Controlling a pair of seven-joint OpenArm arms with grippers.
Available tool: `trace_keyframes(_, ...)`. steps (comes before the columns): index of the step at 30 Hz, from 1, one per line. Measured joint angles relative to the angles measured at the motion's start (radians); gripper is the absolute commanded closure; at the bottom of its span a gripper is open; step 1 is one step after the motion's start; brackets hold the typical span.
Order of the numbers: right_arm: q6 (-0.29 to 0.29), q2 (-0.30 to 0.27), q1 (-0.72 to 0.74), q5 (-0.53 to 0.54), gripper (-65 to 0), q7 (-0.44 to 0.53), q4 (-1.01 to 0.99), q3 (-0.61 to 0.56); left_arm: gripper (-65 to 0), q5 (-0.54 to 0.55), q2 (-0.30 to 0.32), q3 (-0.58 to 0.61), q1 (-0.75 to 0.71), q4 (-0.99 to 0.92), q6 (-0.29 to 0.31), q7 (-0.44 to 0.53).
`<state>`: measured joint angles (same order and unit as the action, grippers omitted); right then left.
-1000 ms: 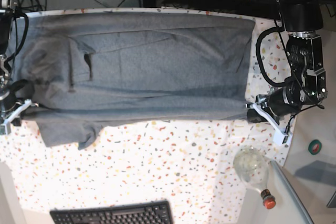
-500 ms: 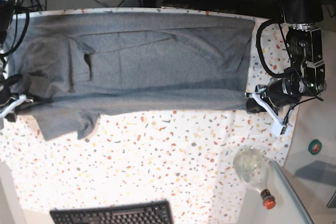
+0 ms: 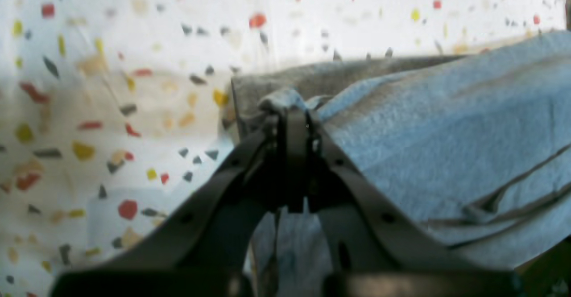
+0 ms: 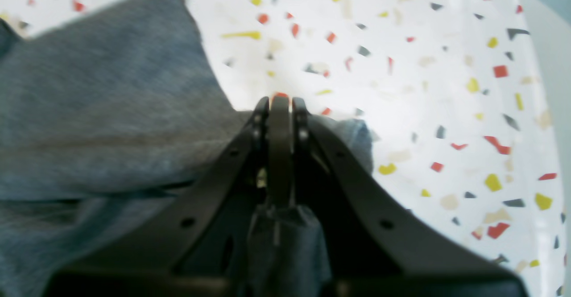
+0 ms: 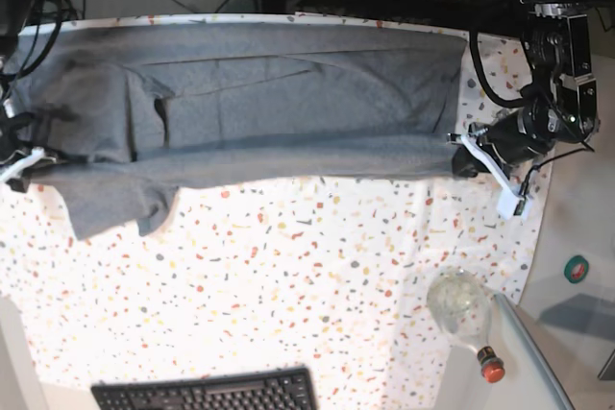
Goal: Layout the t-shirt on the table in an organized manner, then fold the t-shirt properly
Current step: 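Lift the hem with both grippers and fold it toward the collar, then lower the folded hem onto the shirt and open both grippers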
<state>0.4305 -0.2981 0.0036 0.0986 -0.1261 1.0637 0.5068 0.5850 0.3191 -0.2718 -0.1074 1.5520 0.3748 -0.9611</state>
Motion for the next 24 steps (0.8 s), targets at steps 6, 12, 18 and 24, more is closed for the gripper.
trace_keyframes(6, 0.0, -0.004, 0.002, 0.001, 0.0, -0.075, 0.085, 0.013, 0.0, 0.004, 0.002, -0.002, -0.03, 0.077, 0.0, -0.002)
trace_keyframes(12, 0.0, -0.003, -0.001, 0.001, 0.0, -0.137, 0.114, 0.013, 0.0, 0.001, 0.0, -0.002, -0.032, 0.161, 0.0, -0.092)
trace_keyframes(18, 0.005, 0.002, -0.069, 0.001, 0.0, -0.159, 0.114, 0.036, 0.0, -0.003, -0.02, -0.086, -0.092, 0.166, 0.0, -0.111)
trace_keyframes(24, 0.005, -0.003, -0.085, 0.002, 0.0, -0.148, 0.115, 0.065, 0.0, 0.008, -0.018, -0.086, -0.137, 0.169, 0.001, -0.098)
